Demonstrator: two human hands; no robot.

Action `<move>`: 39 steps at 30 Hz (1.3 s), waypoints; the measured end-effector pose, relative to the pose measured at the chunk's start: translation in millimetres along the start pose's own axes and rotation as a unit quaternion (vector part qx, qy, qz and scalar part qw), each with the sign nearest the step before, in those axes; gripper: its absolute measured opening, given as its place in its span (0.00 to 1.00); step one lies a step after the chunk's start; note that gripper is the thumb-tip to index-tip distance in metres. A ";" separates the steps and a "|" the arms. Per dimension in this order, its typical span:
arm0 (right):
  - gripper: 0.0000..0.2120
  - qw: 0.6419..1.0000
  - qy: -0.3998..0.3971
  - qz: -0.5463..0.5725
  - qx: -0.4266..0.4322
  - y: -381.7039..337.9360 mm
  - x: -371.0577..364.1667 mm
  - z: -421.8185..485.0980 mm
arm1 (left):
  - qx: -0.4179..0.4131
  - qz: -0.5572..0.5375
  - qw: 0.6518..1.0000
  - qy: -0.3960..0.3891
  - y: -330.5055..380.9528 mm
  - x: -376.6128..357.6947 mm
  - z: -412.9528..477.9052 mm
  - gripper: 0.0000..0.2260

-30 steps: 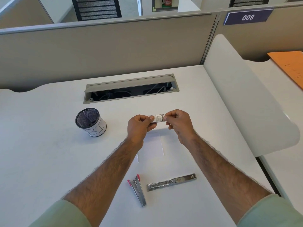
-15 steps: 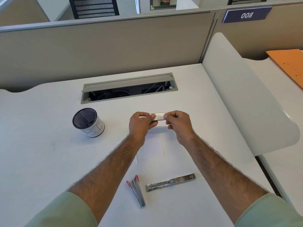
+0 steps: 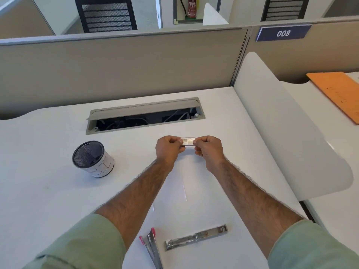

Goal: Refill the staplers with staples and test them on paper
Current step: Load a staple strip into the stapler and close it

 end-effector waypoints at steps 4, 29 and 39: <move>0.04 1.000 -0.001 -0.028 -0.002 -3.2 -5.6 19.0 | -0.008 0.033 0.999 0.036 2.6 -7.0 20.9 0.02; 0.04 0.998 0.011 -0.027 -0.058 12.7 15.8 30.7 | -0.037 0.178 0.983 0.039 8.6 -5.9 20.3 0.12; 0.16 0.999 -0.032 -0.008 -0.016 13.6 46.8 -52.6 | -0.242 0.281 0.922 0.109 -67.7 164.3 -115.0 0.11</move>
Point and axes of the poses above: each hand's wrist, its own z-axis towards the middle knuckle, its own x-axis out of the back of the hand, y = z × x, the point moved 9 cm from there along z, towards the middle knuckle, and after that the axes turned 13 degrees about x, right-handed, at the moved point
